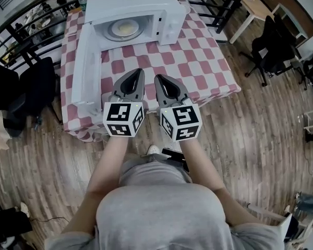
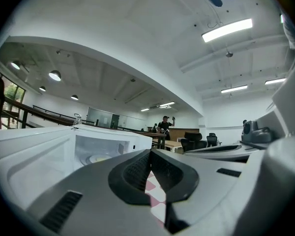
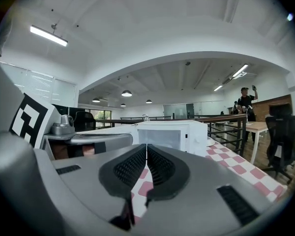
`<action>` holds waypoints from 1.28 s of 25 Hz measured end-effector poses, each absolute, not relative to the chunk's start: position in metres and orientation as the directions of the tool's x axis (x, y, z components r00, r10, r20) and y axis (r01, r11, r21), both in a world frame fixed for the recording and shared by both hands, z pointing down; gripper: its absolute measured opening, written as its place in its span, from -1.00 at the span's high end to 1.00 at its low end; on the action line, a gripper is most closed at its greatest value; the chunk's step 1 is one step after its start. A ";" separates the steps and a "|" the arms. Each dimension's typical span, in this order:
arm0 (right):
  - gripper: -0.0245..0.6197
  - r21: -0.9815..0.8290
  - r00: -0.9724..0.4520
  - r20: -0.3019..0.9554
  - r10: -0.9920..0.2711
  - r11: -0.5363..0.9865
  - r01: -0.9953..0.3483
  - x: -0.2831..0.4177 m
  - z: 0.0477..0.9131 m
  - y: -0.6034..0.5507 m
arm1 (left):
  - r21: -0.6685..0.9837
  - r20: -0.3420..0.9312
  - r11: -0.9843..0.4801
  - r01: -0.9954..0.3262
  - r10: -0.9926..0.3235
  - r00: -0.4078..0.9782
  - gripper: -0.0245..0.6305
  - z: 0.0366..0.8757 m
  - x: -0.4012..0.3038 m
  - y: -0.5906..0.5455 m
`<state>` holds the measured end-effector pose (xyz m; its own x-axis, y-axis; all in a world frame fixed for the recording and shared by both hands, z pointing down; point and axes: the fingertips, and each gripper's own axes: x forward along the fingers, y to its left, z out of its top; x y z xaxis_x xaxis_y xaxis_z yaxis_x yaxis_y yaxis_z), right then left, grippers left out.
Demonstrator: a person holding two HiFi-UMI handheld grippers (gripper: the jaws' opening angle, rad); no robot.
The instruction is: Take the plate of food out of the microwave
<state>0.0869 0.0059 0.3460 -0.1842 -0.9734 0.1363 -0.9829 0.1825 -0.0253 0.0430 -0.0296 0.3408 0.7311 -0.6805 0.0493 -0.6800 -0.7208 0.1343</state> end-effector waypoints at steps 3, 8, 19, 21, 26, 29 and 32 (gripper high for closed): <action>0.84 -0.035 -0.216 0.149 -0.965 0.214 -0.976 0.092 0.352 -0.003 | 0.133 0.047 -0.702 -0.700 -0.701 0.712 0.92 0.343 0.046 -0.036; 0.84 -0.049 -0.255 0.162 -0.953 0.251 -0.967 0.092 0.359 -0.018 | 0.133 0.068 -0.672 -0.729 -0.727 0.683 0.92 0.350 0.044 -0.048; 0.84 -0.067 -0.318 0.167 -0.933 0.311 -0.948 0.079 0.368 -0.058 | 0.145 0.082 -0.624 -0.768 -0.766 0.638 0.92 0.361 0.030 -0.083; 0.84 -0.082 -0.327 0.174 -0.929 0.317 -0.945 0.078 0.370 -0.067 | 0.143 0.085 -0.619 -0.772 -0.769 0.633 0.92 0.363 0.029 -0.091; 0.83 -0.101 -0.343 0.194 -0.919 0.329 -0.939 0.075 0.378 -0.098 | 0.142 0.094 -0.611 -0.779 -0.775 0.625 0.92 0.369 0.026 -0.119; 0.83 -0.106 -0.349 0.202 -0.915 0.334 -0.937 0.074 0.383 -0.114 | 0.148 0.102 -0.605 -0.782 -0.777 0.621 0.92 0.374 0.024 -0.135; 0.83 -0.120 -0.349 0.200 -0.915 0.331 -0.936 0.077 0.384 -0.128 | 0.149 0.101 -0.604 -0.783 -0.778 0.620 0.92 0.374 0.026 -0.149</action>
